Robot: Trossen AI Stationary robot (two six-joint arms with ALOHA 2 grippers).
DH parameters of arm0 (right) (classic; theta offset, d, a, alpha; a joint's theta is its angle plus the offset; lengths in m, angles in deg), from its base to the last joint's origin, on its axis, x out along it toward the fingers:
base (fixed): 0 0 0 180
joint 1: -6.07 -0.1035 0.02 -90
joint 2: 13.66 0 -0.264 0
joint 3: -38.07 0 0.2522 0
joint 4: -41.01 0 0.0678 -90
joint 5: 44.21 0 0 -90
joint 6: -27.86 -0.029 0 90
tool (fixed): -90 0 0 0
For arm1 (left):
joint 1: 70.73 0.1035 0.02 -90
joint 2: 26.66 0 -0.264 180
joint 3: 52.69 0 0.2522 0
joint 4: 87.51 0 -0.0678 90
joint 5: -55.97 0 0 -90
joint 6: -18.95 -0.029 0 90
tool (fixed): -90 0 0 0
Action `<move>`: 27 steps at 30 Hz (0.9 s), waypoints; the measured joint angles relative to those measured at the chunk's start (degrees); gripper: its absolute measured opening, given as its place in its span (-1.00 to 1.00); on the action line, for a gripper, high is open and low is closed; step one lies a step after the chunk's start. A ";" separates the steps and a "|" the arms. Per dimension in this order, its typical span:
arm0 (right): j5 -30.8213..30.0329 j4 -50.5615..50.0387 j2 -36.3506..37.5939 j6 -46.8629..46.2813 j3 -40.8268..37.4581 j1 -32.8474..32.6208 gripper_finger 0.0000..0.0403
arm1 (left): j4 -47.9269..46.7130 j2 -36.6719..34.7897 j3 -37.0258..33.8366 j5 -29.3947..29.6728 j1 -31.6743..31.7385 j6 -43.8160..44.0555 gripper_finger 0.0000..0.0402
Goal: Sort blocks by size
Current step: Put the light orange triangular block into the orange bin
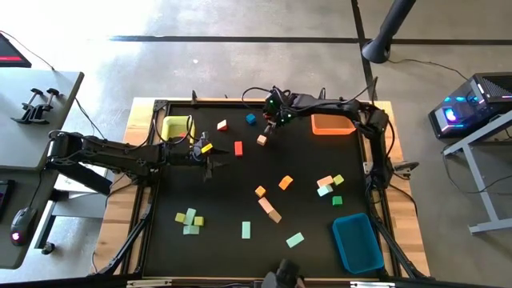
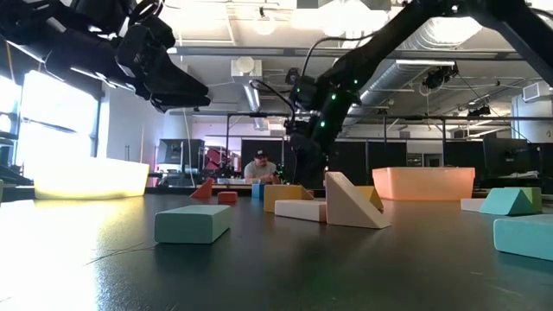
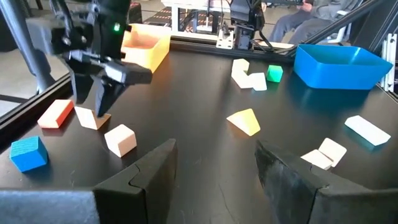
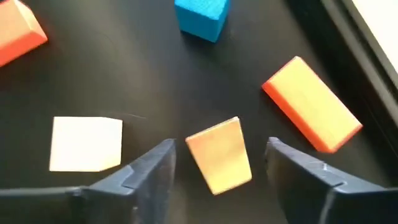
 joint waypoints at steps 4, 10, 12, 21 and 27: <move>-1.68 1.02 -1.45 1.28 0.00 -0.11 0.30 | 0.00 0.00 0.00 0.00 0.00 -0.05 0.01; 1.37 1.76 -2.96 1.06 0.00 -0.04 -0.02 | -0.08 0.00 0.00 0.00 0.00 -0.04 0.01; 1.05 1.57 -3.00 1.06 0.00 -0.31 -0.23 | -0.22 0.00 0.00 0.00 0.00 -0.04 0.01; -8.74 -3.15 2.51 -0.21 0.02 -2.83 -0.37 | -1.74 0.00 0.02 0.00 0.00 0.00 0.01; -19.68 -18.73 10.08 -2.92 0.02 -1.73 -0.37 | -3.64 0.02 0.02 0.02 -0.29 0.47 0.01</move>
